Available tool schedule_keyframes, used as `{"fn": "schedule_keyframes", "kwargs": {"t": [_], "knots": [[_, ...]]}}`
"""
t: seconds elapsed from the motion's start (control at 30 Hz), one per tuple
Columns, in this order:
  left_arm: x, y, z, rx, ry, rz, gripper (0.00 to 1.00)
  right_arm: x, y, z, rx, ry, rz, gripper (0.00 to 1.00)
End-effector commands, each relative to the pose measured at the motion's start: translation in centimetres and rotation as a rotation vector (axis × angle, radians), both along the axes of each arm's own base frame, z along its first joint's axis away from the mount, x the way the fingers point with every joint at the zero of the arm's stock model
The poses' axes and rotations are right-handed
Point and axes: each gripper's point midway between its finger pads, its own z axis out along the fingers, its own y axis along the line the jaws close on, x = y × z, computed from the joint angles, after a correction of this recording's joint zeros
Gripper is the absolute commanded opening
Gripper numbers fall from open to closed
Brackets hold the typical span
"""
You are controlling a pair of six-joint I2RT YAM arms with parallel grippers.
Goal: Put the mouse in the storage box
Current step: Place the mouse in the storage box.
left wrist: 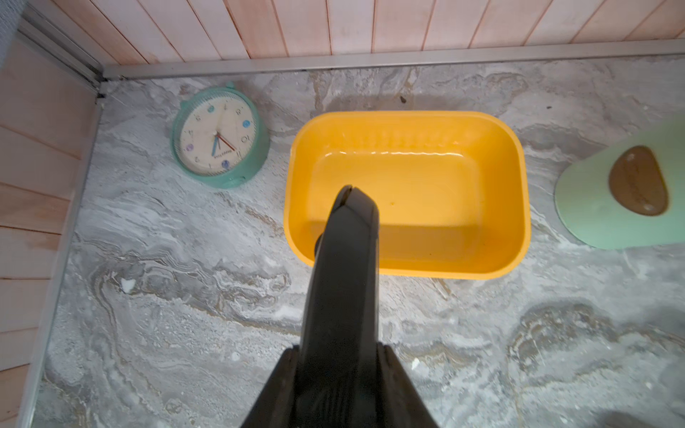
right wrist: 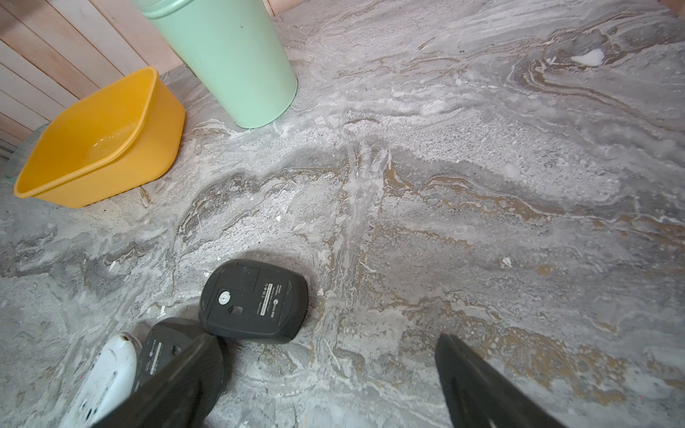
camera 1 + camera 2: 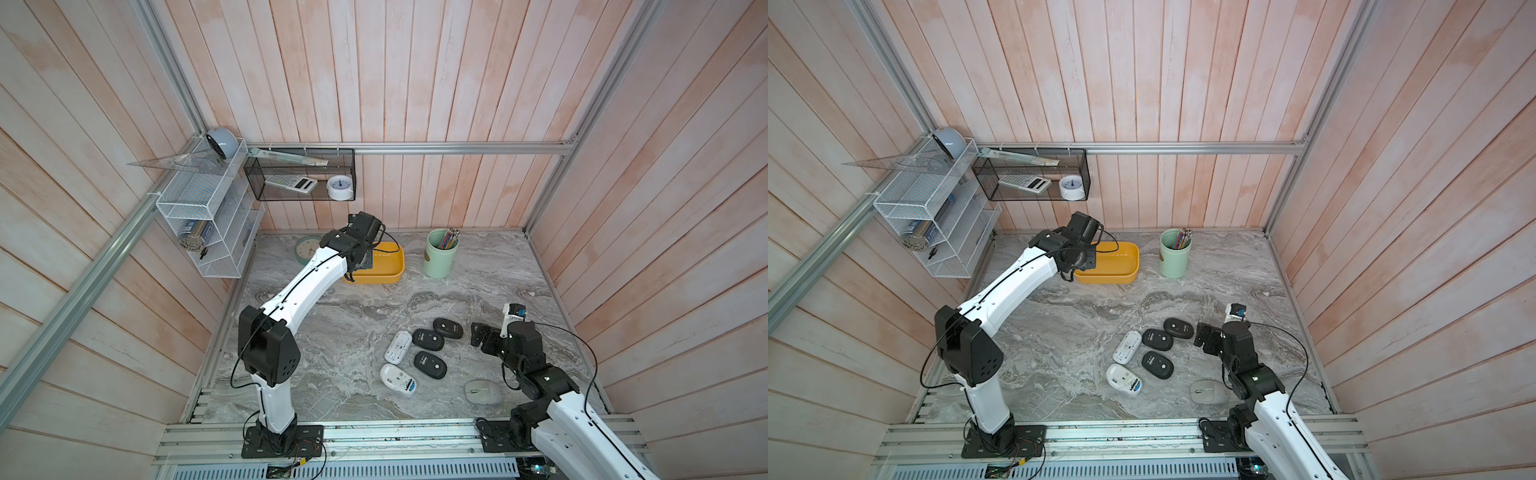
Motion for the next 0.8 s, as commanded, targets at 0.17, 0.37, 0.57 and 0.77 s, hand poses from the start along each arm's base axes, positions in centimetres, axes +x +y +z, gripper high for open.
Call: {"fn": "schedule_keyframes", "kwargs": {"t": [0.17, 0.37, 0.57, 0.77], "knots": [[4.3, 1.0, -2.4, 0.218, 0.06, 0.006, 0.05, 0.1, -0.1, 0.3, -0.013, -0.032, -0.002, 0.97], [6.9, 1.4, -3.8, 0.357, 0.065, 0.005, 0.05, 0.0, -0.1, 0.4, -0.013, -0.042, -0.004, 0.97], [8.7, 1.5, -5.6, 0.452, 0.059, -0.004, 0.05, 0.1, -0.1, 0.4, -0.014, -0.044, -0.001, 0.97], [9.6, 1.1, -8.5, 0.513, 0.094, -0.041, 0.05, 0.2, 0.0, 0.3, -0.015, -0.04, 0.001, 0.97]]}}
